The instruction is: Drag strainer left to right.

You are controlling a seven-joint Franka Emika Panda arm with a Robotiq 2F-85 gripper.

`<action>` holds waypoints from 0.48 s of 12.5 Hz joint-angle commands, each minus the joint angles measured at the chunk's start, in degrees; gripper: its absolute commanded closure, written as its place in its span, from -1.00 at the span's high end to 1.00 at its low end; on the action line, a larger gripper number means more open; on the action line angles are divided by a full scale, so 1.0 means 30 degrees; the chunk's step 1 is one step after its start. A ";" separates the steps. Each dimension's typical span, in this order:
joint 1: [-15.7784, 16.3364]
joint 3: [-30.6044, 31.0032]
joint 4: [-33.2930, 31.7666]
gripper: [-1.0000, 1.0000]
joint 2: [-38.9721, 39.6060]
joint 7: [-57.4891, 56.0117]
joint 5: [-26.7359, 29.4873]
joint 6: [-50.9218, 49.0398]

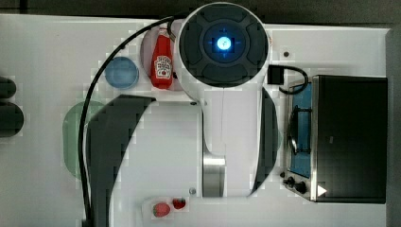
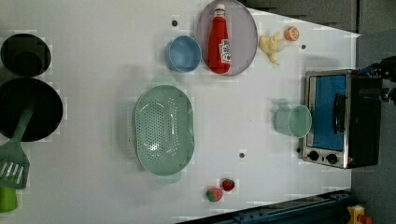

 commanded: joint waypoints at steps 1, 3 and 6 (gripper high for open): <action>-0.0478 -0.0754 -0.2713 0.60 -0.6236 0.1305 -0.0210 -0.3259; -0.0428 -0.0598 -0.2718 0.99 -0.6194 0.1410 -0.0176 -0.3241; 0.0028 0.0679 -0.2721 1.00 -0.5580 0.1695 0.0263 -0.3126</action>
